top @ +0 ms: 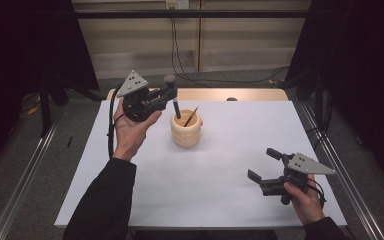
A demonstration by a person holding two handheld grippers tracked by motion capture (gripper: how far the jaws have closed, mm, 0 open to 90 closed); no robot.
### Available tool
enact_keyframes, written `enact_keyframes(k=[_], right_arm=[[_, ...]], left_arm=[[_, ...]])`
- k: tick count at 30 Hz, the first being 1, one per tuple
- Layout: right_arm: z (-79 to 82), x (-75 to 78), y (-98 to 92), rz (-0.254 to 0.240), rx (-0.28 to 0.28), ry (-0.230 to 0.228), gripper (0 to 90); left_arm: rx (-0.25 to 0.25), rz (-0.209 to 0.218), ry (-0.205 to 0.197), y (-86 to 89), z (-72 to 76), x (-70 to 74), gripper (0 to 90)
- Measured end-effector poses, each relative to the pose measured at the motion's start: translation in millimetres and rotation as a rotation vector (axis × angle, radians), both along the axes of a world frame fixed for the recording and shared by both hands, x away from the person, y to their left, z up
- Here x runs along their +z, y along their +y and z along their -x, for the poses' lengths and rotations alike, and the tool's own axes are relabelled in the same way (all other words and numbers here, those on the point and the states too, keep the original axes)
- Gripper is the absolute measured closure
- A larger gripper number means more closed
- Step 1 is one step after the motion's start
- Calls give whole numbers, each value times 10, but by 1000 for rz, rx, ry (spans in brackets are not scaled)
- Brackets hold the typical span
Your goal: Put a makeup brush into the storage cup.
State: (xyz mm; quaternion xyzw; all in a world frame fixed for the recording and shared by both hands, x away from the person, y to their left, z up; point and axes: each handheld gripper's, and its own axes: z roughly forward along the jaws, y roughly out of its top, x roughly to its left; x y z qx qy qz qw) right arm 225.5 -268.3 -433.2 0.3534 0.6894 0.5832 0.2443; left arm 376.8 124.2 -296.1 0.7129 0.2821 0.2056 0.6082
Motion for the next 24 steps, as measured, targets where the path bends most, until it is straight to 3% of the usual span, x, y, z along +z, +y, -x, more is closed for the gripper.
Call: enact_keyframes(k=[4, 8, 10, 19, 24], right_arm=[[0, -4, 2, 0, 3, 1, 0], [0, -3, 2, 2, 3, -1, 0], [1, -1, 0, -2, 2, -1, 0], [-2, 7, -16, -8, -8, -2, 0], [0, 1, -9, -4, -3, -1, 0]], left_arm=[[6, -5, 14, -10, -65, -50, 778], [35, -3, 3, -30, -110, -79, 779], [24, -1, 6, -50, -145, -104, 779], [27, 9, 58, -141, -335, -283, 778], [27, -32, 56, -187, -361, -361, 778]])
